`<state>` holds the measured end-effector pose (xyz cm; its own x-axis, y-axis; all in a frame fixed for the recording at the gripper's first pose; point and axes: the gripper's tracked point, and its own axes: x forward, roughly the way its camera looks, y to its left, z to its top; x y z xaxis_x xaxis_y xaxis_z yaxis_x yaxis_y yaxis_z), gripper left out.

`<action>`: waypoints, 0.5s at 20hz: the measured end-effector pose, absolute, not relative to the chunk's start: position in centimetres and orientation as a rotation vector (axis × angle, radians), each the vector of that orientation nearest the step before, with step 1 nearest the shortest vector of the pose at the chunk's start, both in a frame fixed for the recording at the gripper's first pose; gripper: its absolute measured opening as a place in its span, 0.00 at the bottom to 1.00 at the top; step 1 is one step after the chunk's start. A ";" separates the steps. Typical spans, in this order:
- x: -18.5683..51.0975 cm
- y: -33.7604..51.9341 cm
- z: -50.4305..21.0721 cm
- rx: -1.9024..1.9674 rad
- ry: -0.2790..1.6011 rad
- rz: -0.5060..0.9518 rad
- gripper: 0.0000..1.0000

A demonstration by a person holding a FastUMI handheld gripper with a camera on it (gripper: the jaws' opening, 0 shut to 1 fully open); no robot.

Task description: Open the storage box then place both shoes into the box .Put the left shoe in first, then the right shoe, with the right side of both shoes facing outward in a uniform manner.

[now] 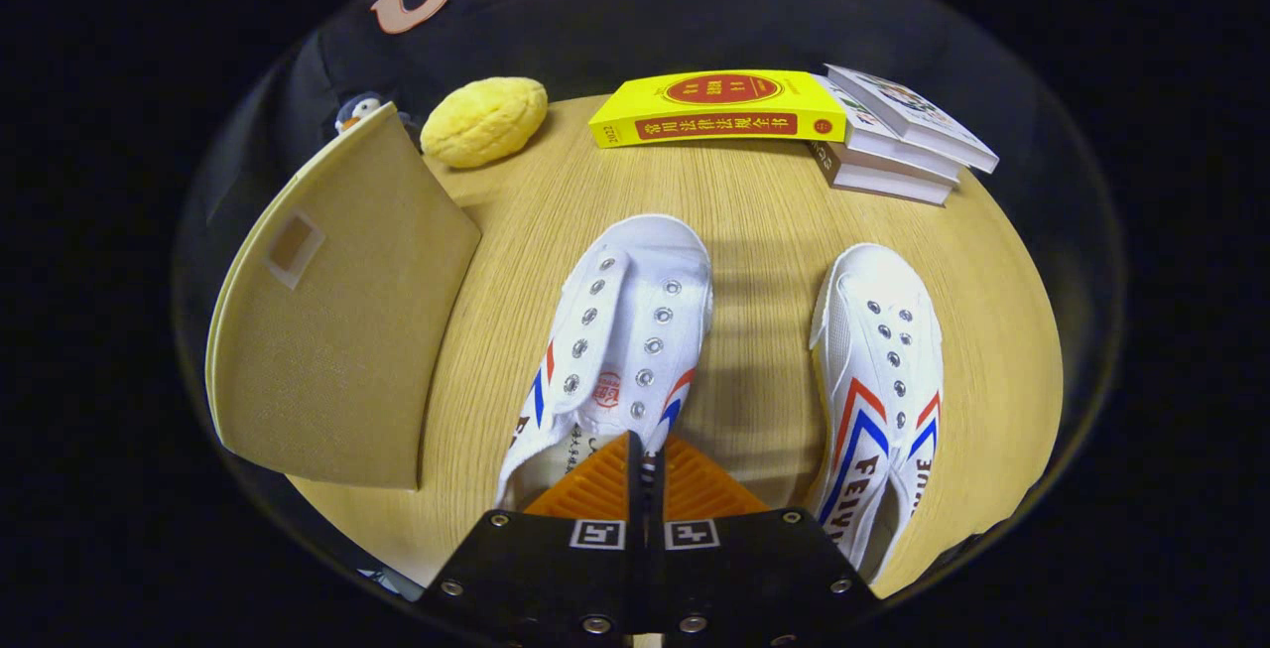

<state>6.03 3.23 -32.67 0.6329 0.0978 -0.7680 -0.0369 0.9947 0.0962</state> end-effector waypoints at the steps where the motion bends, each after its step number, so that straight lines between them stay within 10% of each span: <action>1: 6.5 3.6 -32.2 0.100 0.843 0.098 0.00; 10: 8.2 5.2 -30.0 0.179 0.764 0.120 0.00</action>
